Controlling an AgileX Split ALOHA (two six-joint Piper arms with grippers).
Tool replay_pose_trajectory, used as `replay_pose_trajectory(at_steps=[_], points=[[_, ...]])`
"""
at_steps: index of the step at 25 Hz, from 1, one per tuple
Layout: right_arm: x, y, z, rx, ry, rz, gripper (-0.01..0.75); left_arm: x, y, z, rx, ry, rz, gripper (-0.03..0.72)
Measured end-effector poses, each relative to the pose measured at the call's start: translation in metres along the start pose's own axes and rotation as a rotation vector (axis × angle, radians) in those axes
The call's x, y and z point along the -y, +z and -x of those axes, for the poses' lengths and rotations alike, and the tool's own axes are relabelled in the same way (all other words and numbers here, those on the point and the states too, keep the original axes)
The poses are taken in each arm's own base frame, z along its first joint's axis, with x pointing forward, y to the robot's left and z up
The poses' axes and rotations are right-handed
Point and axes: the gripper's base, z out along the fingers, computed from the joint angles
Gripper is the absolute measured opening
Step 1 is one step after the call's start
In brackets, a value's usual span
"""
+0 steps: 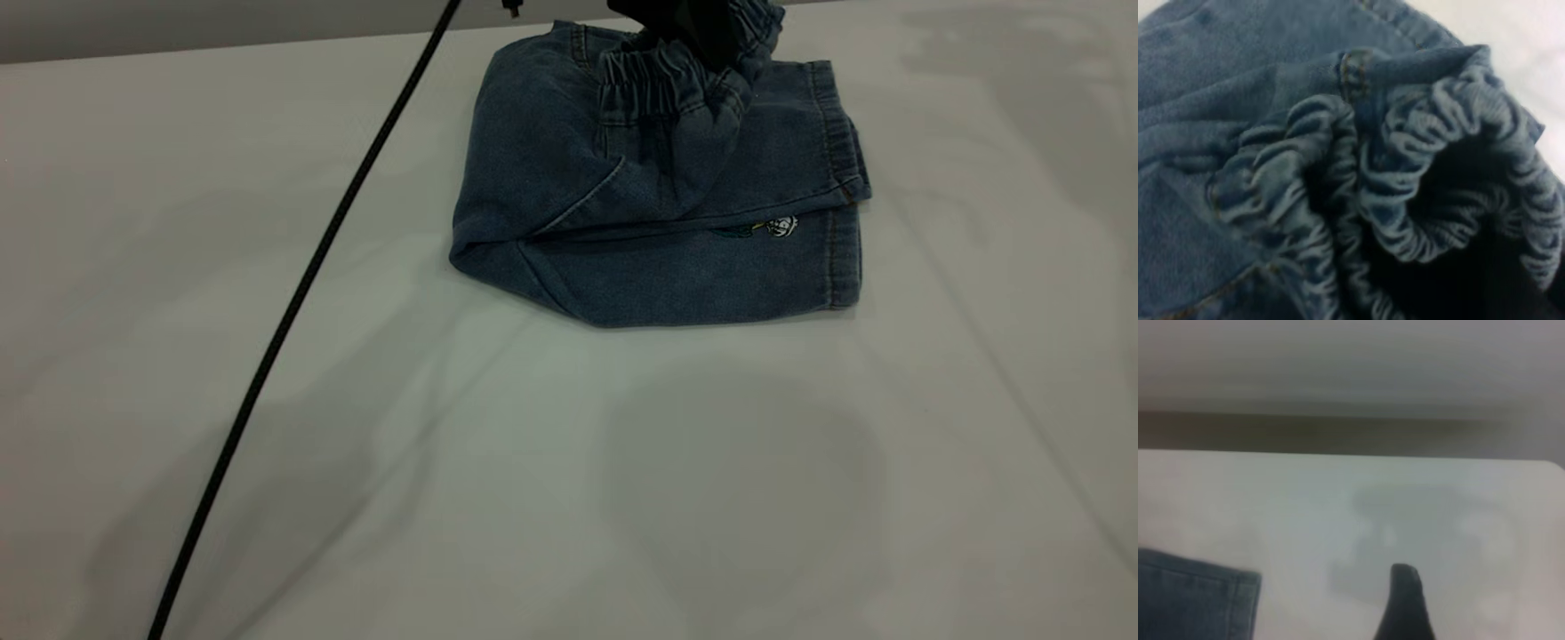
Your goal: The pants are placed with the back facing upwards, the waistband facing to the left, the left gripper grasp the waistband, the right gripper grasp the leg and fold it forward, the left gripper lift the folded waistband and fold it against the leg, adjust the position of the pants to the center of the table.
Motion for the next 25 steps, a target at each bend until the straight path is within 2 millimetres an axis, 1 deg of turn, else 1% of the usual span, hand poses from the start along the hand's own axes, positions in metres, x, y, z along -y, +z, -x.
replay_pose_trajectory(at_steps=[2,7,8,10,12,15,18,20,22,25], points=[[0.000,0.000,0.000,-0.001,0.001,0.002,0.457,0.001,0.000,0.004,0.040,-0.007,0.007,0.181],[0.000,0.002,-0.001,-0.003,0.000,0.002,0.457,0.005,-0.002,0.011,0.105,-0.061,-0.029,0.401],[0.000,0.002,-0.001,-0.003,0.000,0.002,0.457,0.005,-0.003,0.013,0.121,-0.070,-0.034,0.437],[0.000,0.003,-0.001,-0.004,0.000,0.002,0.457,0.007,-0.008,0.017,0.149,-0.082,-0.041,0.482],[0.000,0.003,-0.001,-0.004,0.000,0.002,0.457,0.010,-0.014,0.019,0.145,-0.078,-0.050,0.502],[-0.002,0.003,-0.001,-0.004,0.004,0.015,0.457,0.010,-0.024,0.017,0.086,-0.048,-0.034,0.510],[-0.005,0.002,-0.001,-0.003,0.014,0.049,0.457,0.005,-0.026,0.007,-0.035,-0.040,0.021,0.510],[-0.006,0.002,-0.001,-0.002,0.020,0.065,0.457,0.000,-0.023,-0.002,-0.115,-0.058,0.075,0.510],[-0.007,0.002,0.000,-0.001,0.018,0.071,0.457,-0.007,-0.017,-0.008,-0.150,-0.071,0.140,0.510],[-0.008,0.002,0.000,0.000,0.014,0.086,0.457,-0.016,-0.002,-0.019,-0.198,-0.076,0.182,0.510]])
